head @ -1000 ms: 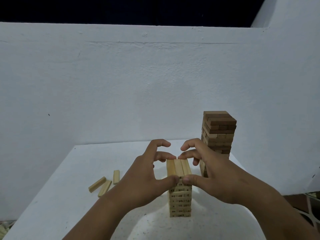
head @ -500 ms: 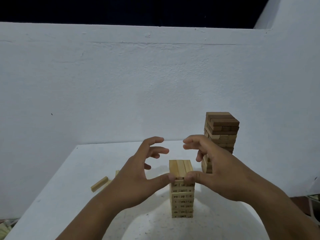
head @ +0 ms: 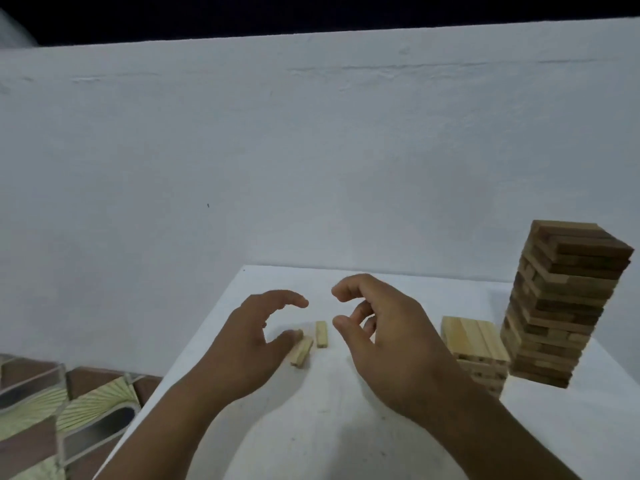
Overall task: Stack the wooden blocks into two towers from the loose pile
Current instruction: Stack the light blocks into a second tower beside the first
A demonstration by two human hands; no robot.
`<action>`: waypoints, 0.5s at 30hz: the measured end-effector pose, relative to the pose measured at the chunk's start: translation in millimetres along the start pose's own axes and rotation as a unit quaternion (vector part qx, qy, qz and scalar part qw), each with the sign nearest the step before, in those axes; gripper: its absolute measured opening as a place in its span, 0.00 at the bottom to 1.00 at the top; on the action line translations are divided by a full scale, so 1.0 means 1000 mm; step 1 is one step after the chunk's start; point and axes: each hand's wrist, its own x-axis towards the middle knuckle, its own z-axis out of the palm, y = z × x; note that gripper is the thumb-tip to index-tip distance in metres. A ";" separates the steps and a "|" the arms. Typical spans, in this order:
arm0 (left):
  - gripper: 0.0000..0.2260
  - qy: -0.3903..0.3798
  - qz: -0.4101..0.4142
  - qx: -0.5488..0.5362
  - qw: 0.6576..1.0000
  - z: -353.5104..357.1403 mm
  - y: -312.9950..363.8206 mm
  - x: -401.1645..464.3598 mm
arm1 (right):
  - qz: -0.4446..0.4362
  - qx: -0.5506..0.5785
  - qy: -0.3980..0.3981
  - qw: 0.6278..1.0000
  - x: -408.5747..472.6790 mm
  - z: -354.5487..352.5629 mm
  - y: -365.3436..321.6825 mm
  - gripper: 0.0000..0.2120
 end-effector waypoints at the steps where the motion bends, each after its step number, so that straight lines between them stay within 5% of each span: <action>1: 0.19 -0.014 -0.003 0.023 1.000 0.005 -0.008 0.000 | 0.011 -0.006 -0.009 1.000 0.001 0.007 0.007 0.11; 6: 0.22 -0.085 -0.047 0.132 0.986 0.025 -0.039 -0.012 | 0.034 -0.093 -0.081 0.992 0.010 0.059 0.040 0.18; 10: 0.25 -0.068 -0.050 0.150 0.985 0.031 -0.045 -0.015 | 0.051 -0.151 -0.122 0.980 0.013 0.083 0.060 0.23; 15: 0.17 -0.025 -0.052 0.115 0.992 0.032 -0.057 -0.018 | 0.010 -0.192 -0.109 0.975 0.012 0.094 0.068 0.21</action>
